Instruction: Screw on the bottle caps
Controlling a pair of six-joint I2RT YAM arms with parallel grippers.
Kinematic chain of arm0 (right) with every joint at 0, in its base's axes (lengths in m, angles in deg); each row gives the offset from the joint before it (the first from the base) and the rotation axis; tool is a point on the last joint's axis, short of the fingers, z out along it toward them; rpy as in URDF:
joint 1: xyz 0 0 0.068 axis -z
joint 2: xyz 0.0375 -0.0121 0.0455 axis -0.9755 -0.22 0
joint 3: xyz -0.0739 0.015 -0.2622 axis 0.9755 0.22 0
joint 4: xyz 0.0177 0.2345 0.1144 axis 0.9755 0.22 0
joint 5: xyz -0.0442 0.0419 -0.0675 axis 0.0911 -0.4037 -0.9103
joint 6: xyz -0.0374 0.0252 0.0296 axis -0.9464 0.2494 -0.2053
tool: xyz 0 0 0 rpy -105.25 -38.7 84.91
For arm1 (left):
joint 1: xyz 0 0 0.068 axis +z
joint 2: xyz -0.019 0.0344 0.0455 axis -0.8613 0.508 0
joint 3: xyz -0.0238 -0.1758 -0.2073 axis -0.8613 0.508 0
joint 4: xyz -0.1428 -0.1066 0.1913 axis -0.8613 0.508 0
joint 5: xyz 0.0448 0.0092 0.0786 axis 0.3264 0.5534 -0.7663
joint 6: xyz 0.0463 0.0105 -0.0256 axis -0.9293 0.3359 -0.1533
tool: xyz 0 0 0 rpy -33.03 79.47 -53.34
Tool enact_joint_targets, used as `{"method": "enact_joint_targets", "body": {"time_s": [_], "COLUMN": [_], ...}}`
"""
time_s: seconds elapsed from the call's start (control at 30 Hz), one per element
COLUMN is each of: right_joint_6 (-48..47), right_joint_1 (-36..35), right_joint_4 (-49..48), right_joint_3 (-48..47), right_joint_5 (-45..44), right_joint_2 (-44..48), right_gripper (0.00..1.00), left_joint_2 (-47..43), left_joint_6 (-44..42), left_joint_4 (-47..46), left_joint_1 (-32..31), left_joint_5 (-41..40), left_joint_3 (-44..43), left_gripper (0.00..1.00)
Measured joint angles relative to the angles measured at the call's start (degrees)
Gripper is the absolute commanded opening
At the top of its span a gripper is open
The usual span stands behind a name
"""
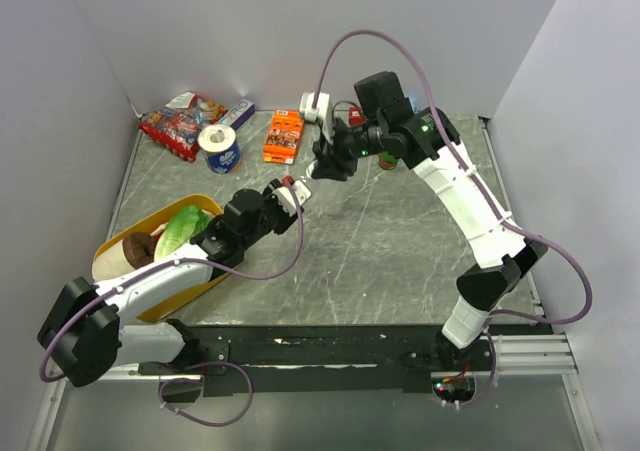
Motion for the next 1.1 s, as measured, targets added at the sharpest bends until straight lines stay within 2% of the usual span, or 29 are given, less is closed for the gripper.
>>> {"method": "enact_joint_targets", "body": {"time_s": [0.13,0.27,0.47,0.57,0.67,0.77,0.8,0.87,0.9,0.97,1.0,1.07,1.1], "right_joint_6": [12.46,20.39,24.70,25.35,25.46,25.46,25.44,25.31,25.18,25.03,24.63,23.45,23.30], "right_joint_1": [0.81,1.55,1.51,1.42,1.29,1.18,1.18,1.16,1.16,0.96,0.63,0.55,0.87], "right_joint_4": [-2.84,-3.76,-4.17,-4.13,-4.13,-4.02,-3.85,-2.99,-2.47,-0.98,-0.15,0.48,0.81], "right_joint_3": [-3.32,-6.45,-5.05,-4.68,-4.63,-4.66,-4.68,-4.81,-4.96,-5.09,-5.11,-5.35,-5.35], "right_joint_5": [-0.74,-4.83,-8.79,-9.86,-10.40,-10.49,-10.49,-10.47,-10.38,-9.55,-9.14,-9.62,-8.92], "right_joint_2": [-1.51,-3.54,-3.67,-3.67,-3.67,-3.67,-3.67,-3.67,-3.67,-3.67,-3.67,-3.52,-3.30], "right_gripper": [0.00,0.00,0.00,0.03,0.13,0.30,0.41,0.52,0.60,0.69,0.77,0.83,0.90], "left_joint_2": [1.27,5.09,6.99,7.28,7.30,7.30,7.30,7.26,7.23,7.08,6.95,6.27,5.97], "left_joint_6": [4.74,7.32,6.16,5.49,5.57,5.88,6.12,6.64,7.08,7.52,7.67,8.02,8.09], "left_joint_4": [-3.26,-3.13,-3.52,-3.50,-3.43,-3.48,-3.54,-3.87,-4.11,-4.76,-4.98,-5.05,-5.01], "left_joint_1": [-2.43,-4.44,-5.70,-5.84,-5.92,-5.95,-5.97,-6.08,-6.19,-6.29,-6.32,-6.29,-6.21], "left_joint_5": [-6.67,-13.99,-20.02,-21.22,-21.49,-21.38,-21.18,-20.48,-19.89,-18.32,-17.27,-14.78,-13.53], "left_joint_3": [-0.81,-4.44,-4.72,-4.72,-4.70,-4.39,-4.20,-3.69,-3.43,-2.95,-2.75,-1.77,-1.38], "left_gripper": [0.01,0.01,0.01,0.01,0.01,0.01,0.01,0.01,0.01,0.01,0.01,0.01,0.01]}}
